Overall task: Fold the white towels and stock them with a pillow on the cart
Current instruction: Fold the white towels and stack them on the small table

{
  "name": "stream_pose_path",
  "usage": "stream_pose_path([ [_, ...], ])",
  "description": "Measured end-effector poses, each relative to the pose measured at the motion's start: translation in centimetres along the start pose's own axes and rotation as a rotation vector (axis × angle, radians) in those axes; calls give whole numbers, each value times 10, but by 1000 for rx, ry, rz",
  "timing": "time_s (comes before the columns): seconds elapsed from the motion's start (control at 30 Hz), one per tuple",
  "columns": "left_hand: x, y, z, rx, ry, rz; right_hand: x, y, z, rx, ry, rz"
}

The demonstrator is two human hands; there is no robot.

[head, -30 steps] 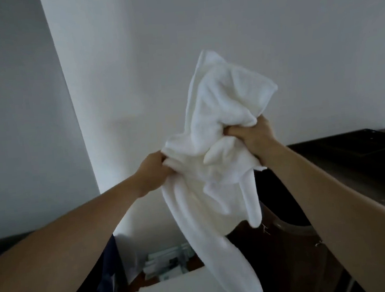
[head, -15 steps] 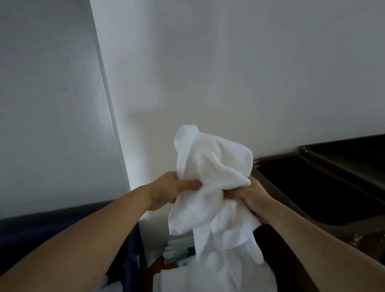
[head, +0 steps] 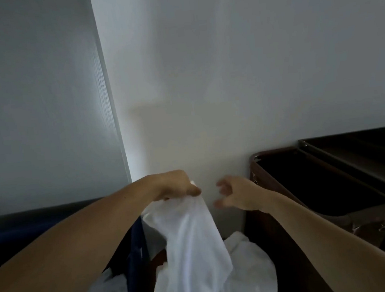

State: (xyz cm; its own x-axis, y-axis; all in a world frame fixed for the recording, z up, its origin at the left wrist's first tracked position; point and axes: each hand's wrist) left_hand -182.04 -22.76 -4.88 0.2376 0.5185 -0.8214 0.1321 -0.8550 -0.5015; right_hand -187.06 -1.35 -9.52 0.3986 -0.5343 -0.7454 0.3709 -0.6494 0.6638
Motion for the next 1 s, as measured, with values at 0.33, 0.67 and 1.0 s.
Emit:
stream_pose_path([
  [0.33, -48, -7, -38, 270, 234, -337, -16, 41, -5, -267, -102, 300],
  [0.67, -59, 17, -40, 292, -277, -916, -58, 48, -7, -117, -442, 760],
  [1.0, -80, -40, -55, 341, -181, -610, -53, 41, -20, -187, -406, 648],
])
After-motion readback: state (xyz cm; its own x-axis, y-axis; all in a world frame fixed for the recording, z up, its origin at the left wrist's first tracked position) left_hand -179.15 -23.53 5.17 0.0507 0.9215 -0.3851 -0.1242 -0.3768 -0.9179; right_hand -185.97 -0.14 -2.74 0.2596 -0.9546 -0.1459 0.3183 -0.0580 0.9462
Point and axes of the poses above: each hand's wrist, its own z-axis towards the middle knuckle, its own x-axis out of the palm, y = z × x, and after that the axes turned 1 degree about y, right-handed
